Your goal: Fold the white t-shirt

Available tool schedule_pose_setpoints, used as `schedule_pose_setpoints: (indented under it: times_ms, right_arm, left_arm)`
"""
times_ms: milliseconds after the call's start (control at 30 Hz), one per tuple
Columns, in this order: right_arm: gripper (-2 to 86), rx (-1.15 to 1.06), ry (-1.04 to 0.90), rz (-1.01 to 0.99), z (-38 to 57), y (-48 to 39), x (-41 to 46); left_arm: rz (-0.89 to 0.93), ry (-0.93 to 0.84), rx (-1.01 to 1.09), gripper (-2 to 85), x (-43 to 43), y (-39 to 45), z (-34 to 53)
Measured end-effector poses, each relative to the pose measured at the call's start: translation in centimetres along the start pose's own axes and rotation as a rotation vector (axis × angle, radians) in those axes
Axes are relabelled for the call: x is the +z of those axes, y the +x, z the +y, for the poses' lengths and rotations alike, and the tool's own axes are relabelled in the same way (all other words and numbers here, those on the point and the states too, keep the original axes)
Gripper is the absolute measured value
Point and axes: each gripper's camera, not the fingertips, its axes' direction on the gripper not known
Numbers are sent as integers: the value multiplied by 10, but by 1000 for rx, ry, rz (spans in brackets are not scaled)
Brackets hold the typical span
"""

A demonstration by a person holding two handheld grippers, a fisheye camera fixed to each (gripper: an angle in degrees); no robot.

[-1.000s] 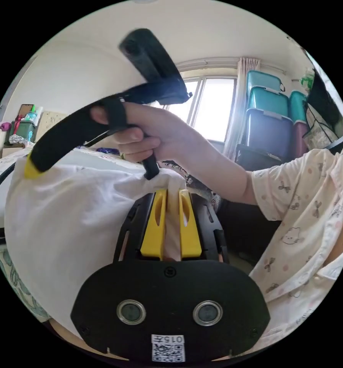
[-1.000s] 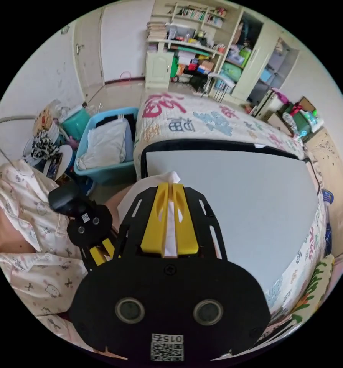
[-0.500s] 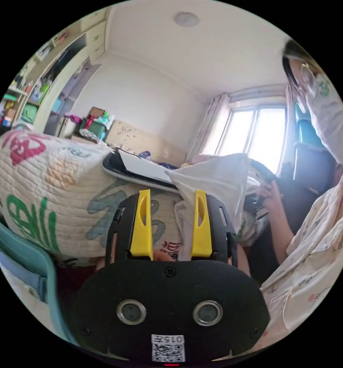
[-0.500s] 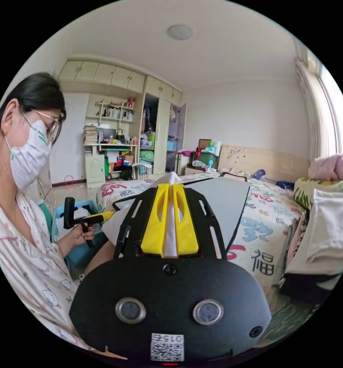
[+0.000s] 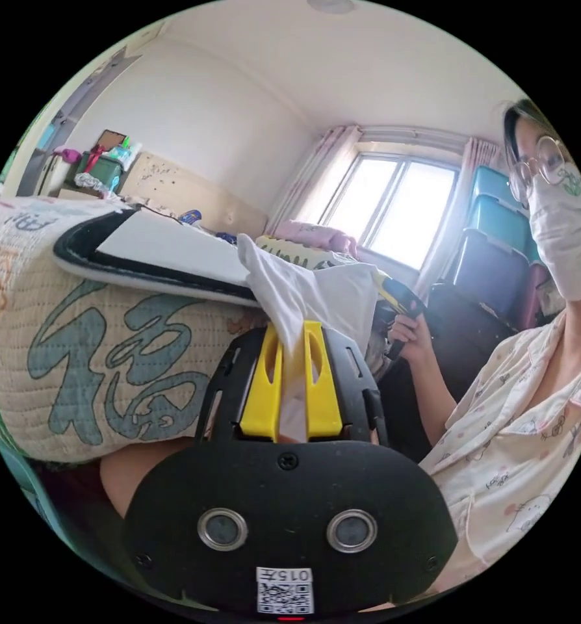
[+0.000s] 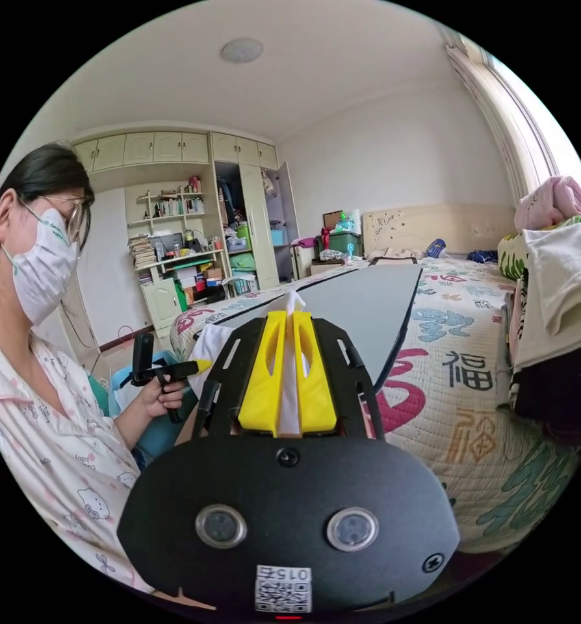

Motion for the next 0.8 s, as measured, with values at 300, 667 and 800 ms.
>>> schedule_pose_setpoints:
  times_ms: [300,667,800]
  right_arm:
    - [2,-155,132,-125,-2,-33,-60]
    - [15,-171,43,81,-95,-57,29]
    - [39,-19,-168,95,-88,-46,91]
  left_arm:
    - [-153,263,412,30,-41,74,71]
    - [-607,358,828,18,22,164,111]
    - [-657,256,871,12,80,185,119]
